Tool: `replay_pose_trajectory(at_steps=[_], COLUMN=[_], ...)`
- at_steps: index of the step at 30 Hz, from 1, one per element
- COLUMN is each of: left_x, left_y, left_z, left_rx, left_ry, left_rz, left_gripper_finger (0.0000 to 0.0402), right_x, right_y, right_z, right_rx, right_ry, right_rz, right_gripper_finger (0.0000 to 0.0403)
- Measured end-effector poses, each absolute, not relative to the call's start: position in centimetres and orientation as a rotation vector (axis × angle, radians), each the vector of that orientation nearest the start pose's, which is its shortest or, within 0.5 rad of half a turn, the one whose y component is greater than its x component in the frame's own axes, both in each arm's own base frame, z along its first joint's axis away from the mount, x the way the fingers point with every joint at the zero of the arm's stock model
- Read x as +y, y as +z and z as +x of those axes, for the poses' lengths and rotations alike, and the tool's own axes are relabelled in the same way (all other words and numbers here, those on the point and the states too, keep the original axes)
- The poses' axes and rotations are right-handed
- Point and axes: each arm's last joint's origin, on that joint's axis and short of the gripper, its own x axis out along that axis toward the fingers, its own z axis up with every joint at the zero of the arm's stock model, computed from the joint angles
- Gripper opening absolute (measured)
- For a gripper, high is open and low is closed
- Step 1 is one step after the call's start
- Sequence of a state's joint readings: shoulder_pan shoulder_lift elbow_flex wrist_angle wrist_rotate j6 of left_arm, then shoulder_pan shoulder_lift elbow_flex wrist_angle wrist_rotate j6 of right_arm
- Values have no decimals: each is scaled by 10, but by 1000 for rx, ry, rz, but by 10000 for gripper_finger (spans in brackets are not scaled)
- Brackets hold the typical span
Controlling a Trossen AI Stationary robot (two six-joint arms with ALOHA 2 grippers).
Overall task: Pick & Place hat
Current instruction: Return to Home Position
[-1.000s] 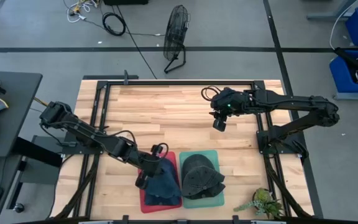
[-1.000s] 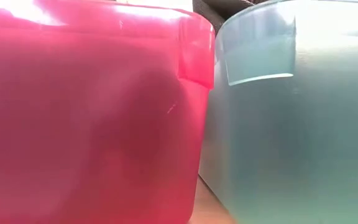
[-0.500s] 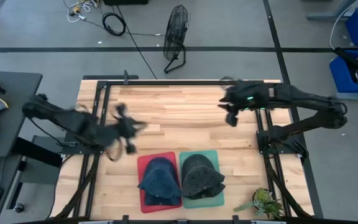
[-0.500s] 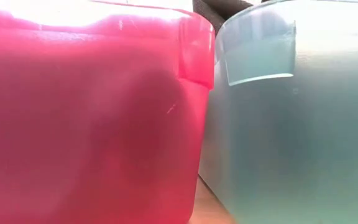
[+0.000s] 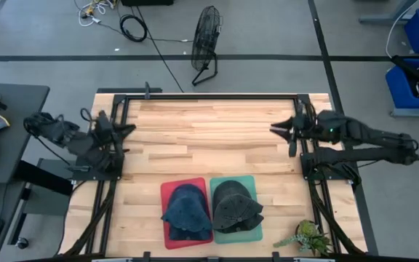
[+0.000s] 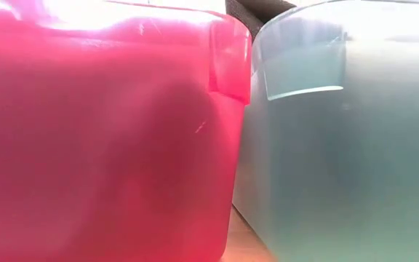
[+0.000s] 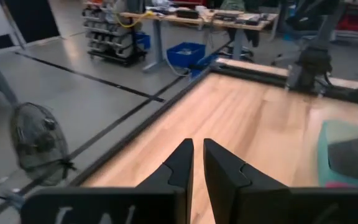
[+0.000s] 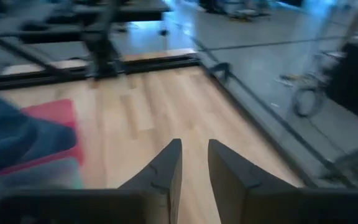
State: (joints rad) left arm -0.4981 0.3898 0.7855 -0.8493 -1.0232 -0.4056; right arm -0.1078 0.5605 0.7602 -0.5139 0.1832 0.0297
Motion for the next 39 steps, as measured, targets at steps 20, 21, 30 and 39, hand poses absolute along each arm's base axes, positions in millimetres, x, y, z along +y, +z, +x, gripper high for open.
replay_pose_trajectory(at_steps=[20,21,30,39], left_x=[-15,-16,-24,-17], left_y=[216,213,187,183], left_z=[76,77,87,89], left_rx=[-120,-130,-180,-132], left_ry=[413,390,243,331], left_rz=[-8,-10,2,92], left_gripper_finger=[41,41,41,41], right_x=[-14,-13,-11,-11], right_y=[203,199,178,171], right_z=[88,88,93,96], right_rx=[7,5,-19,-17], right_ry=[-255,-244,-145,-114], right_rz=[69,70,-2,-4], right_gripper_finger=[82,82,82,82])
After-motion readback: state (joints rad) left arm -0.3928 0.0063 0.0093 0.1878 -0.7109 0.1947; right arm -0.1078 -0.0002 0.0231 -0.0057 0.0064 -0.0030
